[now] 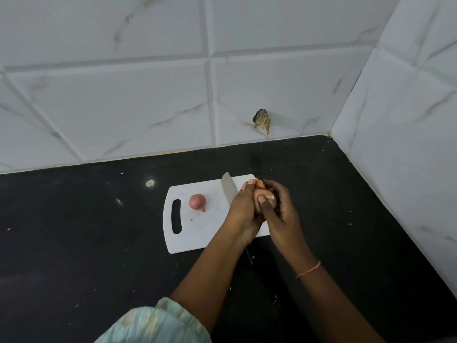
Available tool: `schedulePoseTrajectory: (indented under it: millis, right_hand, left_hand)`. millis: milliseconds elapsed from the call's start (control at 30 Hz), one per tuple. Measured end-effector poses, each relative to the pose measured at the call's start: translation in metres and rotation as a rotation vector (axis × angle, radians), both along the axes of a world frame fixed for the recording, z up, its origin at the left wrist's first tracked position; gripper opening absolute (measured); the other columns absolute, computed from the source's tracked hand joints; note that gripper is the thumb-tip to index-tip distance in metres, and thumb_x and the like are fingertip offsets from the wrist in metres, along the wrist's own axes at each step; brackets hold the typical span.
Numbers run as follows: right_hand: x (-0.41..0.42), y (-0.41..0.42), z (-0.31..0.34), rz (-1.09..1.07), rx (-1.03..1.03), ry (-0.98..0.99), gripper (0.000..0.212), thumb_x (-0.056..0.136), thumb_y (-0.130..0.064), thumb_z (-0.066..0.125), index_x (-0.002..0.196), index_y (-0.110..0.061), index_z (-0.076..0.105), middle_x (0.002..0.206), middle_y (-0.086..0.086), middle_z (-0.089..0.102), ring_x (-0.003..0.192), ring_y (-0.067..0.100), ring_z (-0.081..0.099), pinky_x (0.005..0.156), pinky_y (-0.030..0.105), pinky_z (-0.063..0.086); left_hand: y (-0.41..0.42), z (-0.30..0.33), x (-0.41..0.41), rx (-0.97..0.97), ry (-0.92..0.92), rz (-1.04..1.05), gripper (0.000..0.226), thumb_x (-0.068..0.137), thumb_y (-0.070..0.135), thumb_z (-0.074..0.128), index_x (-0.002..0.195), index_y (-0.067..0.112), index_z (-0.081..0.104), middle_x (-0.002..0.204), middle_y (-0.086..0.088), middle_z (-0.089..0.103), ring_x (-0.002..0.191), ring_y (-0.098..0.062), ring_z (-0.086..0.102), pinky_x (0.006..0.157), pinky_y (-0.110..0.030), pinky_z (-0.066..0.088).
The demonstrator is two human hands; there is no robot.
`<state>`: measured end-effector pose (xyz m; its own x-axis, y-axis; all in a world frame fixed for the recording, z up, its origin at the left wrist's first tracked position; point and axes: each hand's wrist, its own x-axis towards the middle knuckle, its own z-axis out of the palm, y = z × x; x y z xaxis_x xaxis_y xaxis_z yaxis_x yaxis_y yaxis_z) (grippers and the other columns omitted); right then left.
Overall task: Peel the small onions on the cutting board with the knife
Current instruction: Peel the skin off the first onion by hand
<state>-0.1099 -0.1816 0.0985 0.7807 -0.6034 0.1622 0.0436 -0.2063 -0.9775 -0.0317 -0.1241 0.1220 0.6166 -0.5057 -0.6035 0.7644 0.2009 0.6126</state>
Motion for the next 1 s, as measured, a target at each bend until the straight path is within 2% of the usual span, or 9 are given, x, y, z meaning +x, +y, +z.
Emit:
schedulePoseTrajectory:
  millis: [133,267,333,467,633,767,867,933,1000]
  right_hand:
    - [-0.006,0.0,-0.005,0.008,-0.028,0.032,0.048,0.095,-0.025,0.059,0.14,-0.03,0.042,0.137,-0.017,0.051,0.125,-0.003,0.049,0.102,0.017,0.043]
    - [-0.009,-0.001,-0.01,-0.029,-0.019,0.085,0.063,0.092,-0.037,0.059,0.148,-0.031,0.031,0.146,-0.013,0.044,0.13,-0.004,0.044,0.106,0.018,0.041]
    - [-0.01,0.0,-0.013,-0.097,0.016,0.093,0.071,0.088,-0.042,0.059,0.15,-0.032,0.025,0.148,-0.011,0.041,0.131,-0.002,0.044,0.105,0.015,0.042]
    - [-0.012,0.0,-0.019,-0.248,0.111,0.07,0.074,0.093,-0.031,0.061,0.153,-0.027,0.017,0.151,-0.007,0.036,0.134,0.003,0.041,0.1,0.009,0.041]
    - [-0.014,-0.008,-0.025,-0.285,0.186,0.013,0.069,0.097,-0.02,0.058,0.152,-0.027,0.017,0.146,-0.004,0.041,0.129,0.002,0.047,0.094,0.01,0.045]
    - [-0.013,-0.024,-0.023,-0.355,0.415,0.016,0.043,0.103,-0.028,0.045,0.145,-0.035,0.037,0.142,-0.004,0.049,0.124,0.011,0.054,0.094,0.023,0.05]
    - [-0.013,-0.041,-0.017,-0.299,0.663,0.029,0.029,0.101,-0.022,0.049,0.127,-0.018,0.06,0.119,0.006,0.069,0.111,0.022,0.066,0.093,0.039,0.053]
    - [-0.013,-0.051,-0.015,-0.351,0.653,0.069,0.022,0.097,-0.01,0.055,0.114,-0.007,0.067,0.109,0.011,0.072,0.105,0.027,0.069,0.089,0.04,0.056]
    - [-0.013,-0.058,-0.017,-0.456,0.571,0.116,0.016,0.094,-0.008,0.058,0.104,-0.01,0.071,0.104,0.01,0.073,0.1,0.026,0.07,0.09,0.041,0.056]
  left_hand:
    - [-0.008,0.001,0.002,0.015,0.109,-0.051,0.036,0.097,0.029,0.063,0.124,0.006,0.063,0.091,-0.01,0.072,0.084,-0.022,0.072,0.068,-0.035,0.062]
    - [-0.015,-0.001,0.007,-0.024,0.178,-0.088,0.062,0.086,0.025,0.076,0.141,0.009,0.052,0.092,-0.012,0.074,0.086,-0.024,0.073,0.07,-0.042,0.062]
    - [-0.019,0.001,0.007,-0.028,0.238,-0.144,0.049,0.087,0.03,0.075,0.126,0.004,0.062,0.094,-0.012,0.072,0.091,-0.026,0.07,0.079,-0.043,0.06]
    - [-0.026,0.004,0.01,-0.003,0.273,-0.289,0.044,0.098,0.048,0.055,0.099,0.006,0.07,0.085,-0.014,0.073,0.085,-0.028,0.067,0.077,-0.041,0.054]
    - [-0.028,0.005,0.007,-0.008,0.142,-0.456,0.02,0.096,0.016,0.042,0.099,0.012,0.061,0.09,-0.007,0.065,0.078,-0.02,0.06,0.075,-0.033,0.051]
    - [-0.028,-0.013,0.004,0.029,0.078,-0.51,0.022,0.1,0.018,0.047,0.112,0.017,0.065,0.113,-0.01,0.067,0.094,-0.022,0.065,0.071,-0.035,0.057]
    - [-0.025,-0.017,0.002,0.034,0.094,-0.531,0.021,0.102,0.031,0.05,0.107,0.016,0.063,0.096,-0.009,0.069,0.08,-0.02,0.065,0.058,-0.026,0.054]
    - [-0.025,-0.017,0.001,0.03,0.078,-0.526,0.024,0.101,0.037,0.051,0.105,0.016,0.063,0.09,-0.009,0.069,0.075,-0.02,0.065,0.054,-0.024,0.051]
    - [-0.024,-0.02,0.002,0.02,0.073,-0.509,0.027,0.101,0.039,0.051,0.106,0.016,0.064,0.091,-0.01,0.07,0.074,-0.021,0.066,0.052,-0.024,0.051]
